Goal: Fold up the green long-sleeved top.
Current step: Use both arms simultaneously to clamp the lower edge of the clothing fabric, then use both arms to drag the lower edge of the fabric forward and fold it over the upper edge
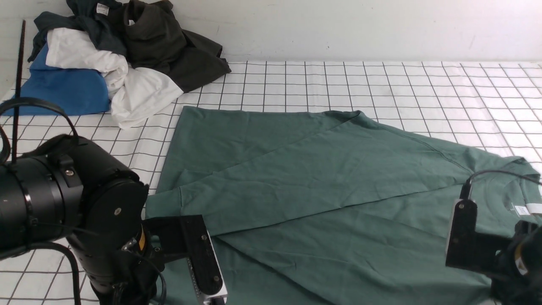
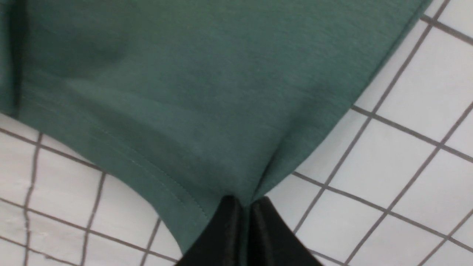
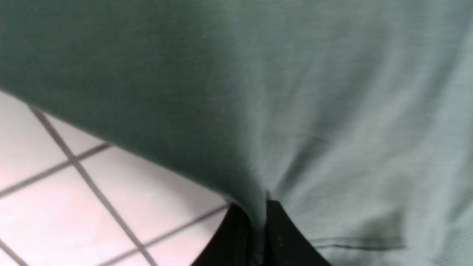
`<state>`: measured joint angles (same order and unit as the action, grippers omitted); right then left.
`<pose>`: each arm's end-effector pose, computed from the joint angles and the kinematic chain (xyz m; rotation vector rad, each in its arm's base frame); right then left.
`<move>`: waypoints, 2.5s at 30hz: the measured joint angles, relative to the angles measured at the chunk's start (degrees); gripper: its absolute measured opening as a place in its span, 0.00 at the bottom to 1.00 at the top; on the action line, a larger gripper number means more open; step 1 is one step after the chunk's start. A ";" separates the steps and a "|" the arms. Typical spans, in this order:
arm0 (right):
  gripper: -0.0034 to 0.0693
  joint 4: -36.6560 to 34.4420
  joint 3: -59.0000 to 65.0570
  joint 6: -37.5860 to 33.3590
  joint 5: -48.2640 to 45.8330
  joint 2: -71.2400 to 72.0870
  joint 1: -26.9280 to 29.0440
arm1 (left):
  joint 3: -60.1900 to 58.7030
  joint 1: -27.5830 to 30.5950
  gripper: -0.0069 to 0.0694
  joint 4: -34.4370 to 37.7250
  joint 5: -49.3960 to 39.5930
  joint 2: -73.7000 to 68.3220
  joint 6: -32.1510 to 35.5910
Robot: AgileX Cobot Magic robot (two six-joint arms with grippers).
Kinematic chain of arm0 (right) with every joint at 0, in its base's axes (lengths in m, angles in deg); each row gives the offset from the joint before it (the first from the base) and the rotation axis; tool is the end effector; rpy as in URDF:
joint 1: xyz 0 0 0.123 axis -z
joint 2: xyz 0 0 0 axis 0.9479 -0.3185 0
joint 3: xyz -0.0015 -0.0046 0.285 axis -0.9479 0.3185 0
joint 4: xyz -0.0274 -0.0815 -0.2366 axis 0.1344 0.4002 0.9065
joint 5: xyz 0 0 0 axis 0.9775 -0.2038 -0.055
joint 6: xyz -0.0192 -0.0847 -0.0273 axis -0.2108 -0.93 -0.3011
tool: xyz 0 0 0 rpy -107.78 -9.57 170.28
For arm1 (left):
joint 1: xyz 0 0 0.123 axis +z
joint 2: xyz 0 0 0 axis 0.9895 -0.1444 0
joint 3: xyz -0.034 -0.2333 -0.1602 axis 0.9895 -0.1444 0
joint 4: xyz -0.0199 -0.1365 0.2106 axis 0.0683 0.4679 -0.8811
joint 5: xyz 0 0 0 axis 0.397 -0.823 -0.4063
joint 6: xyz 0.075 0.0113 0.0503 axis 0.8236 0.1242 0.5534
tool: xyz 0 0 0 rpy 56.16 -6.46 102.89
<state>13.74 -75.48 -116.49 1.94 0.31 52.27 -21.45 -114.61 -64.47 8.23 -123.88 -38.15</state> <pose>0.2086 0.0474 0.1793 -1.6789 2.5551 -0.4381 0.2025 -0.1226 0.2227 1.6765 2.5891 0.1223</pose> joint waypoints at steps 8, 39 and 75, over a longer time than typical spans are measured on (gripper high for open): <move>0.07 -5.02 -14.07 -7.26 -5.48 0.51 3.02 | 12.44 7.49 0.10 -0.30 -0.25 -0.40 2.30; 0.07 -26.19 -77.61 -16.17 -21.96 -45.57 17.81 | 72.42 22.13 0.11 4.91 0.71 -45.84 12.36; 0.40 -40.44 -78.30 2.20 -16.40 -49.49 14.97 | 82.65 20.48 0.43 -0.79 -5.43 -53.69 -18.61</move>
<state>-26.70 -153.79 -114.29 -14.46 -49.18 67.24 61.20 -94.13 -65.27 2.80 -177.57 -56.76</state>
